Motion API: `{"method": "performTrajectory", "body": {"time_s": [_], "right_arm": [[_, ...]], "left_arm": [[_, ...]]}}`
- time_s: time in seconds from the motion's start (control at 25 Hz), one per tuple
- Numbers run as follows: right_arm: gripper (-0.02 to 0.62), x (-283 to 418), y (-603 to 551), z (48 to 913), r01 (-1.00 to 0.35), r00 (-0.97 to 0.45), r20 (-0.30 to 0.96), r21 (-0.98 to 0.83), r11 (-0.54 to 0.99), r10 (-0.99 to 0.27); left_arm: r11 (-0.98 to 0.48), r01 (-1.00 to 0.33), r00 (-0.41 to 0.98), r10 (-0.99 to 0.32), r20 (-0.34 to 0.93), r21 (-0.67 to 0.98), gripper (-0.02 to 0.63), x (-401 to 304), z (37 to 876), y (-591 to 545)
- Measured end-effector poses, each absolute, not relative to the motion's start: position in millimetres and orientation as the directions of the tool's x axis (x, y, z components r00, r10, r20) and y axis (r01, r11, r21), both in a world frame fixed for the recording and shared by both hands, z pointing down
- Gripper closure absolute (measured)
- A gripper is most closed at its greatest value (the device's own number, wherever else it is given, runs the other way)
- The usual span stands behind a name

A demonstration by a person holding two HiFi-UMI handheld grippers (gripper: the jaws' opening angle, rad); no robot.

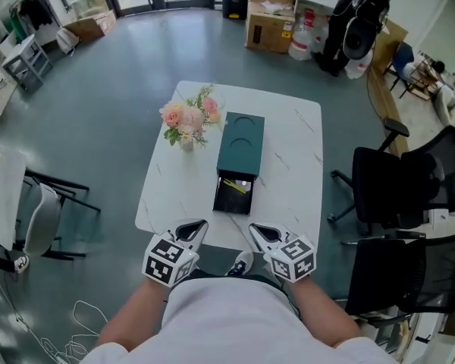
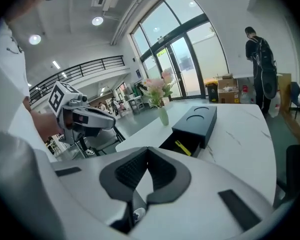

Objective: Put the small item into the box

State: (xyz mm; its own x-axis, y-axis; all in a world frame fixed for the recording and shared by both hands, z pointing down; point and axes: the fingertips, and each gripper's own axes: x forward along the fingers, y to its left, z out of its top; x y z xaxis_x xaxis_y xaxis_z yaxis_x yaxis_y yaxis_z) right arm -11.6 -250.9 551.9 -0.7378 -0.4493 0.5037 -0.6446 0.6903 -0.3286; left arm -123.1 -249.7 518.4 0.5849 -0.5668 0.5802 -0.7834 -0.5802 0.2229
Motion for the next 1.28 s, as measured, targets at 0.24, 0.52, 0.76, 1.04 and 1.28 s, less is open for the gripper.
{"method": "performTrajectory", "body": {"time_s": [0.24,0.52,0.76,1.04,1.28], "right_arm": [[0.58,-27.2,-231.2,530.1,-0.711,-0.689,0.479,-0.296,0.639,-0.545],[0.58,-58.4,-186.9,528.6,-0.765,-0.638,0.484,-0.312,0.563,-0.598],[0.58,-82.7,-147.4,526.0,-0.809,-0.586,0.487,-0.304,0.503,-0.648],[0.58,-87.8,-107.9,533.5,-0.854,-0.52,0.497,-0.313,0.415,-0.695],[0.58,-83.1,-102.5,528.5,-0.862,-0.506,0.509,-0.283,0.42,-0.696]], "left_arm": [[-0.639,-0.732,0.647,-0.547,0.531,0.234,0.594,-129.7,497.9,-237.3],[-0.698,-0.67,0.7,-0.482,0.526,0.252,0.594,-154.8,502.4,-191.6],[-0.73,-0.622,0.741,-0.434,0.513,0.281,0.594,-178.5,503.9,-148.8],[-0.769,-0.582,0.757,-0.395,0.521,0.263,0.594,-200.1,509.8,-131.2],[-0.781,-0.572,0.763,-0.395,0.512,0.25,0.594,-199.3,501.5,-128.9]]}}
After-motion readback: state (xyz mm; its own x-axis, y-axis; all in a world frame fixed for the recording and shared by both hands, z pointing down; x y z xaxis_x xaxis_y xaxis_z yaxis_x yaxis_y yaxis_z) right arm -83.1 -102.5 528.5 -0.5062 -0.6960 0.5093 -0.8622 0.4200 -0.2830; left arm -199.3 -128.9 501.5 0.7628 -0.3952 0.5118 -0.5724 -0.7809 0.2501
